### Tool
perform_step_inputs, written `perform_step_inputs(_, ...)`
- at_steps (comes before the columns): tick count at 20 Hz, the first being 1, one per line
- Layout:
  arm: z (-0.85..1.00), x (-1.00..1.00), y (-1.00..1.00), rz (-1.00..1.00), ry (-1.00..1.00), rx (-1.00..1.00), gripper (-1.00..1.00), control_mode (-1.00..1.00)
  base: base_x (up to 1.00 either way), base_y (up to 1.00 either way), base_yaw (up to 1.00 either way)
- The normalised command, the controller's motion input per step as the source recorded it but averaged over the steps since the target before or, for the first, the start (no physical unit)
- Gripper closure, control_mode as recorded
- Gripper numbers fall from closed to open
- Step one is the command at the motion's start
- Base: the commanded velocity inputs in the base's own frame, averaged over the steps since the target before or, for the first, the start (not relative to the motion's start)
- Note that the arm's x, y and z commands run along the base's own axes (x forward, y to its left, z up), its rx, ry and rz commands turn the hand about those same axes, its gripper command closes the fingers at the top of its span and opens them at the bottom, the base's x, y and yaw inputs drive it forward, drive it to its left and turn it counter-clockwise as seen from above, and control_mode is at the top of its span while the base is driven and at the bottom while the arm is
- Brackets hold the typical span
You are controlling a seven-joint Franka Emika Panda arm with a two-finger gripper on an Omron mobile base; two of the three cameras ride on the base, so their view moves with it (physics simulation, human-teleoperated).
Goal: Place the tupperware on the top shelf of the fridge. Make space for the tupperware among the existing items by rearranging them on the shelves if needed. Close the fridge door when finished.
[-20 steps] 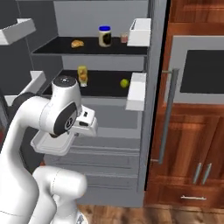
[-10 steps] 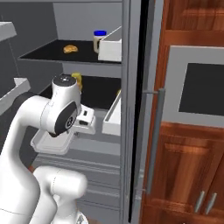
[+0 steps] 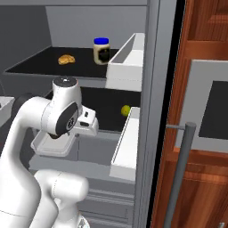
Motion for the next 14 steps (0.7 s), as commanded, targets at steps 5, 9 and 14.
perform_step_inputs(5, 0.02, 0.04, 0.13, -0.02, -0.02, -0.02, 1.00, -1.00, 0.09, 0.12, -0.03)
perform_step_inputs(9, 0.29, 0.00, 0.00, 0.00, -0.05, 0.01, 1.00, -1.00, 0.00, 0.00, 0.00)
perform_step_inputs(14, 0.44, 0.00, 0.00, 0.00, -0.03, 0.02, 1.00, -1.00, 0.00, 0.00, 0.00)
